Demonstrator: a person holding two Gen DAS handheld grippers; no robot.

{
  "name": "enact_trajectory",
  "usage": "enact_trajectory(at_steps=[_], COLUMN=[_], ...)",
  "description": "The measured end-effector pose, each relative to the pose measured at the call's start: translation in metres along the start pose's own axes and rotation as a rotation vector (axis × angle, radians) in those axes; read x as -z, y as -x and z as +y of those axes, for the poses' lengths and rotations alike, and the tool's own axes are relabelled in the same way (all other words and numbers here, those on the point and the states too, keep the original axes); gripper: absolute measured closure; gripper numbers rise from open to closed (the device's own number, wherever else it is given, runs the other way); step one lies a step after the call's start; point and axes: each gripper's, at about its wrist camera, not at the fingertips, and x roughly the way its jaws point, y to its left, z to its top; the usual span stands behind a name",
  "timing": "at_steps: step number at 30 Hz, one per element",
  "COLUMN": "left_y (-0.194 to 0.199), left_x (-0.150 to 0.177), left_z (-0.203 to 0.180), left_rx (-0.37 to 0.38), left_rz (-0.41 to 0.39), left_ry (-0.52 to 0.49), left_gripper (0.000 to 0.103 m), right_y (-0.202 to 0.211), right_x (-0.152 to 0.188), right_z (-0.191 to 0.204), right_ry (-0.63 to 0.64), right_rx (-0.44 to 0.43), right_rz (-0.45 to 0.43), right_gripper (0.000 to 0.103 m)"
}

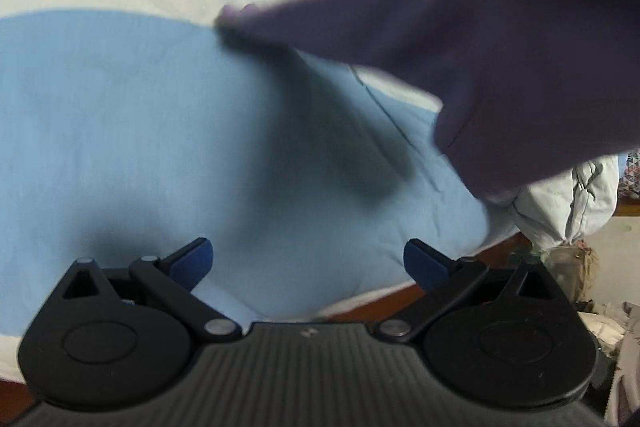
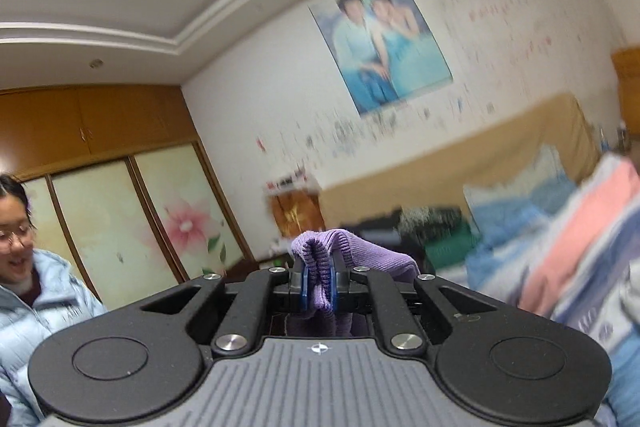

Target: Fold clothes

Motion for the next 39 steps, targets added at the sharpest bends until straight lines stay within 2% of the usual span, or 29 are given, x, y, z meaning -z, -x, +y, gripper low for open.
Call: enact_trajectory(at_steps=[3,6,10,12,14,18,20,23,25,28,31,34,36,39], left_y=[0.006,0.023,0.066,0.09,0.119,0.177,0.196,0.205,0.2,0.2,0.205,0.209,0.207,0.195], left_x=[0.003,-0.004,-0.008,-0.008,-0.005,0.004,0.008,0.012,0.014,0.01,0.001,0.001,0.005,0.006], left_z=[0.009,0.024,0.049,0.062,0.077,0.097,0.102,0.121,0.134,0.146,0.153,0.162,0.168,0.173], left_rx=[0.053,0.1,0.128,0.177,0.257,0.486,0.659,1.057,1.224,1.337,1.416,1.485,1.545,1.635], left_rz=[0.004,-0.055,-0.169,-0.228,-0.32,-0.474,-0.521,-0.536,-0.554,-0.595,-0.624,-0.659,-0.669,-0.648], left_ry=[0.021,0.035,0.067,0.099,0.155,0.203,0.209,0.289,0.352,0.419,0.455,0.421,0.412,0.463], left_gripper=[0.0,0.0,0.0,0.0,0.0,0.0,0.0,0.0,0.0,0.0,0.0,0.0,0.0,0.0], right_y=[-0.006,-0.024,-0.045,-0.052,-0.058,-0.069,-0.076,-0.078,-0.077,-0.073,-0.067,-0.061,-0.058,-0.054], right_x=[-0.014,-0.023,-0.037,-0.04,-0.041,-0.035,-0.031,-0.02,-0.013,-0.008,-0.007,-0.01,-0.012,-0.012], right_z=[0.027,0.043,0.07,0.088,0.105,0.128,0.135,0.142,0.146,0.15,0.153,0.152,0.15,0.151], right_ry=[0.02,0.002,-0.014,0.004,0.018,0.009,-0.004,-0.027,-0.041,-0.046,-0.035,-0.044,-0.051,-0.046], right_rx=[-0.006,-0.031,-0.108,-0.139,-0.167,-0.215,-0.24,-0.261,-0.274,-0.289,-0.282,-0.265,-0.26,-0.259], right_rz=[-0.051,-0.068,-0.085,-0.107,-0.125,-0.127,-0.109,-0.083,-0.071,-0.06,-0.062,-0.078,-0.082,-0.073], right_gripper=[0.093,0.093,0.093,0.093,0.093,0.093,0.093,0.093,0.093,0.093,0.093,0.093,0.093,0.093])
